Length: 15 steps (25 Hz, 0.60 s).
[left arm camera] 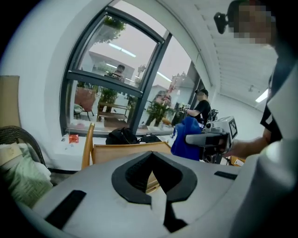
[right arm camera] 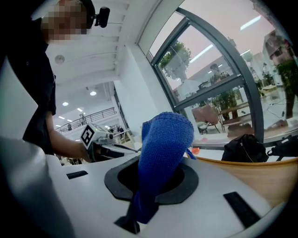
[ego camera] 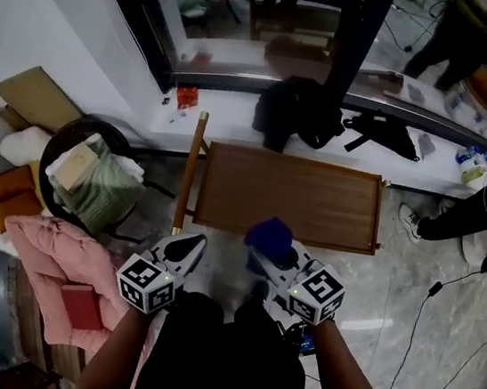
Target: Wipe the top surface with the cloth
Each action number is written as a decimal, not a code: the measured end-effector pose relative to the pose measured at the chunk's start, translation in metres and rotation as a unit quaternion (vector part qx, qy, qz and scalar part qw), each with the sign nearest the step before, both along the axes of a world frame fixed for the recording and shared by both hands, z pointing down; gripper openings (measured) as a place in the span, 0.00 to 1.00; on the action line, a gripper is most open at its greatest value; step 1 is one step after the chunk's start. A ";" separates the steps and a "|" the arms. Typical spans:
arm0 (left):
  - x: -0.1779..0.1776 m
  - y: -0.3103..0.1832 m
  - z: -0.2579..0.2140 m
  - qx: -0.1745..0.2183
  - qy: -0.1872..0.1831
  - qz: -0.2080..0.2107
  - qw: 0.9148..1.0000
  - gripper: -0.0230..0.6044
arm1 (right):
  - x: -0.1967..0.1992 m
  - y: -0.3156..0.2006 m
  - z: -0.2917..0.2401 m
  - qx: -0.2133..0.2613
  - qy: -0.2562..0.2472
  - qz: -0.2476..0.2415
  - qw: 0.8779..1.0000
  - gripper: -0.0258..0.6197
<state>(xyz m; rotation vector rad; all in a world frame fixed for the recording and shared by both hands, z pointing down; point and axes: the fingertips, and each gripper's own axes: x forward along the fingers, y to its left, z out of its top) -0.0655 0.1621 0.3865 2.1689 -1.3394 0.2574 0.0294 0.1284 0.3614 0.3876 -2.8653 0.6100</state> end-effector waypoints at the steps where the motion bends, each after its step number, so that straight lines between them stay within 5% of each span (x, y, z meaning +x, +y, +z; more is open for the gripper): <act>1: -0.007 -0.006 -0.001 0.002 0.003 -0.006 1.000 0.05 | -0.004 -0.006 0.005 0.000 0.003 -0.007 1.000 0.13; 9: -0.077 -0.070 -0.012 0.029 0.033 -0.029 0.999 0.05 | -0.053 -0.067 0.021 -0.020 0.008 0.009 1.000 0.13; 15: -0.118 -0.125 0.004 0.007 0.069 -0.005 0.998 0.05 | -0.104 -0.116 0.030 -0.039 0.037 0.043 0.998 0.13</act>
